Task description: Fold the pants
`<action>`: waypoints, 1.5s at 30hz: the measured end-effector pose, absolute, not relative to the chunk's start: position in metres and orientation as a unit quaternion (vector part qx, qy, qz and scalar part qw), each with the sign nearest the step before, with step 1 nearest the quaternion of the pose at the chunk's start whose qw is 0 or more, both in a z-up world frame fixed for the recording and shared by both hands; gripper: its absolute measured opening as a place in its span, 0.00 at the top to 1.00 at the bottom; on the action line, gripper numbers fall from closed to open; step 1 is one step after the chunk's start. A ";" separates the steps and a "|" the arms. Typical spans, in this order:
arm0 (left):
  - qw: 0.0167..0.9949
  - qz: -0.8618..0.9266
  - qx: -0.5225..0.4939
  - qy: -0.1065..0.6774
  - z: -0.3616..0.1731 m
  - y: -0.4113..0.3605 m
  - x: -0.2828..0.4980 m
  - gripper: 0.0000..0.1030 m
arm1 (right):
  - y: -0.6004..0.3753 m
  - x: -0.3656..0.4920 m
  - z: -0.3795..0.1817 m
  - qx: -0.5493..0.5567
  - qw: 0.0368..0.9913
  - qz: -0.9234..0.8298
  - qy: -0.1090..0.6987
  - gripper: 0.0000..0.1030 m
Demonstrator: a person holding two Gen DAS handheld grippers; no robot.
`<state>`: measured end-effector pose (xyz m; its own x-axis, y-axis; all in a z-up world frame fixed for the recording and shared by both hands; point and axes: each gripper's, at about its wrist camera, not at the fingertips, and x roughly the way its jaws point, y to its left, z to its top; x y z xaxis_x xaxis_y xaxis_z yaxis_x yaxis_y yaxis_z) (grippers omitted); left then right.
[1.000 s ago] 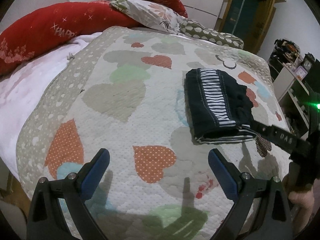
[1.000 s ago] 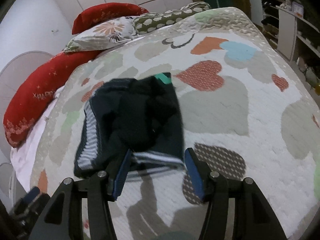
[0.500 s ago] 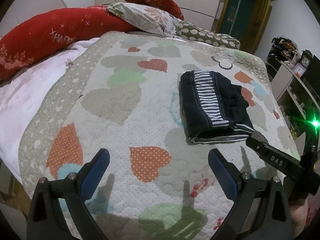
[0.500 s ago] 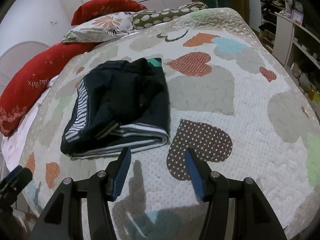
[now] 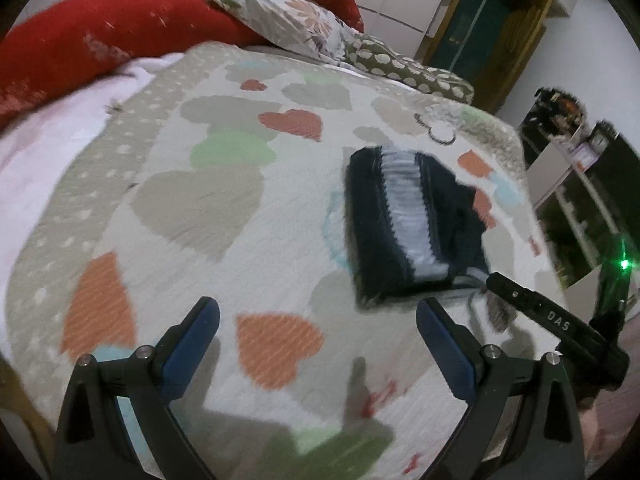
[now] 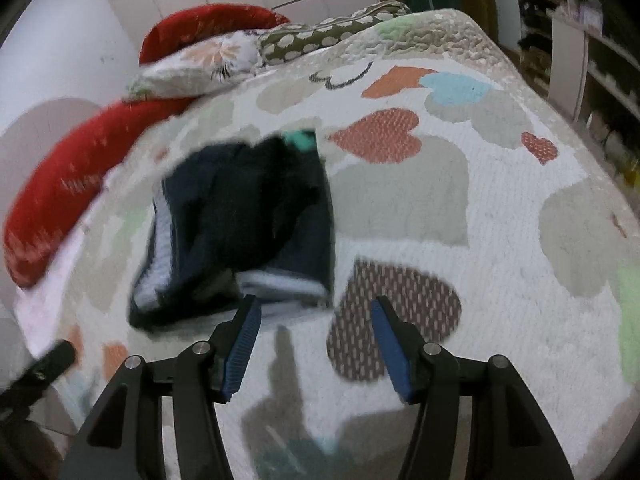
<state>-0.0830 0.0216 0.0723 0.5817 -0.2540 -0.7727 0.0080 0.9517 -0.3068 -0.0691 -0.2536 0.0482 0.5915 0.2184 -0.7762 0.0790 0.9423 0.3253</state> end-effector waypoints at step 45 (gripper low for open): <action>0.912 -0.066 -0.091 0.395 0.097 -0.007 -0.024 0.24 | -0.245 0.005 0.085 0.059 0.897 0.042 0.435 0.56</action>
<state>-0.0238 -0.0072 0.0971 0.6789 -0.1921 -0.7086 0.0489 0.9749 -0.2174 0.0048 -0.2452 0.0850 0.6173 0.1261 -0.7765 -0.0242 0.9896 0.1415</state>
